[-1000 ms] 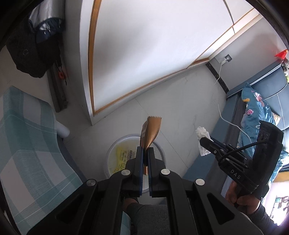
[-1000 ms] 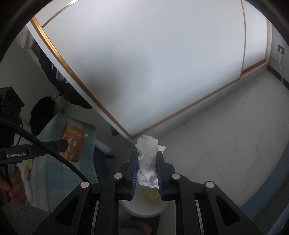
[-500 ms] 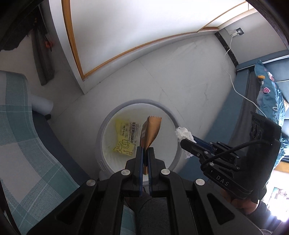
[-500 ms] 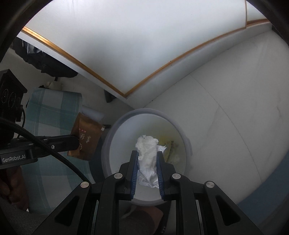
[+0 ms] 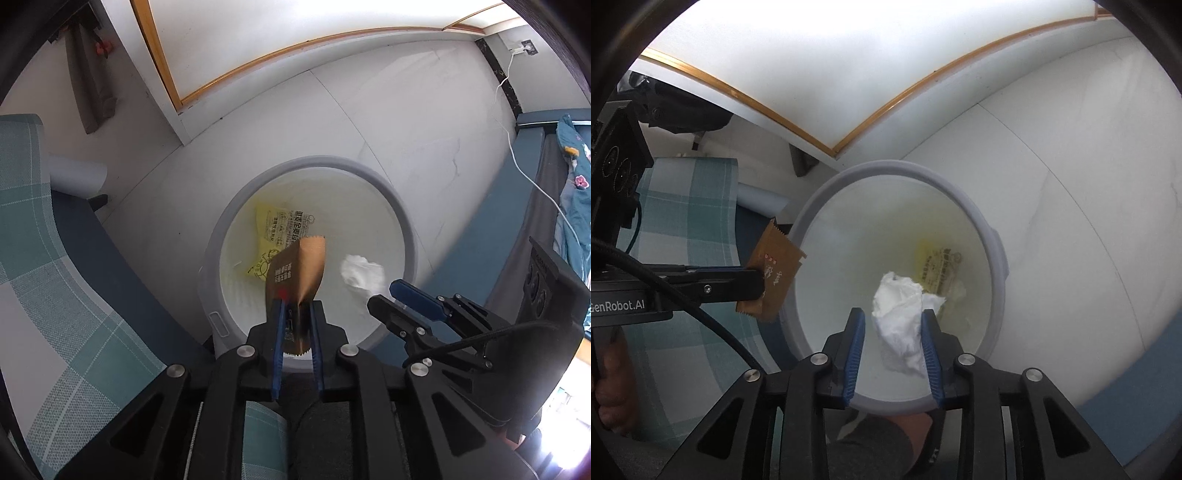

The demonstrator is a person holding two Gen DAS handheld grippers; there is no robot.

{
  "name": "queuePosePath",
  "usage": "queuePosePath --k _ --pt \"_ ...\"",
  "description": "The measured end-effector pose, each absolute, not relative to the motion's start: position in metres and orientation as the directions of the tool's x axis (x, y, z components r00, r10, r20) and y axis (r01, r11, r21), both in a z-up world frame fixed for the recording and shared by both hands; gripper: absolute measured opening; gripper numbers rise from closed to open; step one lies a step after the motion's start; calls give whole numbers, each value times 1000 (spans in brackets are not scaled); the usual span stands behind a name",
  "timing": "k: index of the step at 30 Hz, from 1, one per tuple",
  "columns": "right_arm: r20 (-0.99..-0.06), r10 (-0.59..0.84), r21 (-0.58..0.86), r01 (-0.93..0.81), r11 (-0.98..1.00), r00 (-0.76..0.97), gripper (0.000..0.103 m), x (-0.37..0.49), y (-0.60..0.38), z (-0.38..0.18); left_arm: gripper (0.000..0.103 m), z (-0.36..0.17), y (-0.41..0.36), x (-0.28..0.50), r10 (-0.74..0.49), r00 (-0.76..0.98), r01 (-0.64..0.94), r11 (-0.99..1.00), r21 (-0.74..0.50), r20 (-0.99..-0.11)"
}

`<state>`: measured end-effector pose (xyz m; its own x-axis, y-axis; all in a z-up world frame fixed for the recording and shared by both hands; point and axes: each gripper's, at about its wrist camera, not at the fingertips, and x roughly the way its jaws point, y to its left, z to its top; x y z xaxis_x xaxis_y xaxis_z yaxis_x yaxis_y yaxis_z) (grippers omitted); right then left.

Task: Collect trash
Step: 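Open both grippers to drop the tissue and sachet into the bin, then move both open grippers back over the table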

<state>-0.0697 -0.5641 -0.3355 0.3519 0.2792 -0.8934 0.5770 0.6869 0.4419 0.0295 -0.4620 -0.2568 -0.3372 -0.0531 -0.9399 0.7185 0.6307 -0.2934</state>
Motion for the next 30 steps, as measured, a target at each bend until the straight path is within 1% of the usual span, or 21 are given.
queuePosePath --k 2,5,7,9,11,14,16,18,20,23,26,28,29,30 --pt "-896 279 436 575 692 344 39 -73 -560 -336 18 -257 -462 29 -51 -344 715 633 -297 -937" --pt "-896 277 436 575 692 347 40 -78 -558 -335 19 -258 -462 30 -51 -351 711 635 -302 -935" --pt "-896 276 436 578 689 347 43 -83 -559 -333 24 -261 -461 31 -45 -348 714 635 -296 -936" --pt "-898 271 432 583 688 346 45 -86 -560 -332 40 -261 -460 33 -56 -354 708 636 -307 -933" --pt "-900 263 427 587 687 347 46 -92 -563 -328 47 -258 -461 35 -72 -347 710 631 -313 -935" --pt "-899 252 428 588 687 359 47 -95 -565 -323 50 -249 -461 35 -87 -328 721 621 -309 -941" --pt "-898 238 425 593 684 370 50 -98 -570 -317 53 -243 -461 35 -83 -288 738 616 -277 -954" --pt "-894 226 429 595 680 386 51 -100 -574 -310 64 -236 -457 34 -73 -222 763 608 -220 -972" --pt "-890 210 430 595 679 404 51 -102 -578 -300 67 -225 -455 33 -87 -180 772 604 -196 -980" --pt "-884 181 428 591 684 430 54 -105 -581 -285 68 -208 -447 35 -122 -147 774 603 -191 -982" --pt "-877 151 424 588 689 456 56 -105 -584 -267 69 -187 -440 33 -159 -73 786 598 -155 -985" --pt "-870 127 421 584 694 475 61 -107 -586 -253 70 -173 -435 32 -177 -26 790 600 -129 -984" --pt "-868 112 415 584 698 484 62 -108 -587 -245 72 -163 -431 32 -191 3 787 606 -116 -982" --pt "-867 98 409 584 701 489 64 -108 -588 -239 77 -158 -429 32 -197 28 783 613 -101 -980"
